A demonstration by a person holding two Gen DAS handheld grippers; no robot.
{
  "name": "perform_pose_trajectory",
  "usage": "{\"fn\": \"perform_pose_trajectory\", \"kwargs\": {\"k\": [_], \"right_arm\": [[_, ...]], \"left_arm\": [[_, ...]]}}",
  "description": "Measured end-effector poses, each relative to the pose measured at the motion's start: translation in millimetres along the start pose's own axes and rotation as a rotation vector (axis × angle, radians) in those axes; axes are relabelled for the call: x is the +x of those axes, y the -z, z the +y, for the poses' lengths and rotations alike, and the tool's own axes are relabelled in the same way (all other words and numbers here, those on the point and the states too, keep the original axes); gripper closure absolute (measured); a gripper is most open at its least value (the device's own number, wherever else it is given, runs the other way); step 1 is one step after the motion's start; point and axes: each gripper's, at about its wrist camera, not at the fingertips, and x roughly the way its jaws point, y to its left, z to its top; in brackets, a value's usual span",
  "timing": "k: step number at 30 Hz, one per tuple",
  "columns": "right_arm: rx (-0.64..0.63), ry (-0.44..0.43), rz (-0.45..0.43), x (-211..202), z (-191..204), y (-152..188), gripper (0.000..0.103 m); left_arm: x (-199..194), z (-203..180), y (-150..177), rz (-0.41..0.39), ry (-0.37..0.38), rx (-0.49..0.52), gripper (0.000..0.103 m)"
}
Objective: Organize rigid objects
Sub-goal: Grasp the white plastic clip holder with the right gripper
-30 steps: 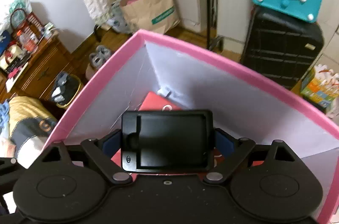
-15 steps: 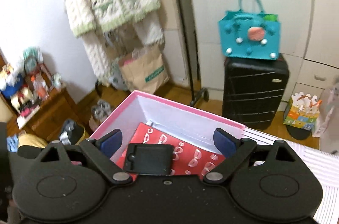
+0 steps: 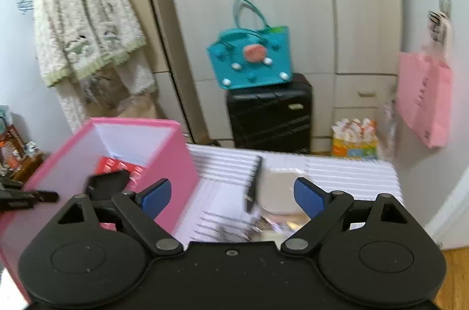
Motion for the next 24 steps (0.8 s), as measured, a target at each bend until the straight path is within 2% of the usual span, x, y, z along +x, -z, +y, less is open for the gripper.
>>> {"fn": "perform_pose_trajectory", "kwargs": {"k": [4, 11, 15, 18, 22, 24], "right_arm": [[-0.015, 0.029, 0.043, 5, -14, 24, 0.010], [0.084, 0.000, 0.158, 34, -31, 51, 0.015], [0.043, 0.035, 0.176, 45, -30, 60, 0.020], [-0.012, 0.051, 0.178, 50, -27, 65, 0.024], [-0.059, 0.067, 0.196, 57, -24, 65, 0.040], [-0.061, 0.066, 0.193, 58, -25, 63, 0.043]], "left_arm": [[-1, -2, 1, -0.008, -0.017, 0.012, 0.098], [-1, -3, 0, -0.010, -0.023, 0.017, 0.098], [-1, -3, 0, -0.009, -0.027, 0.010, 0.097], [-1, -3, 0, -0.009, -0.028, 0.011, 0.097], [-1, -2, 0, -0.009, -0.028, 0.008, 0.097], [-1, -2, 1, -0.010, -0.025, 0.006, 0.097]]}}
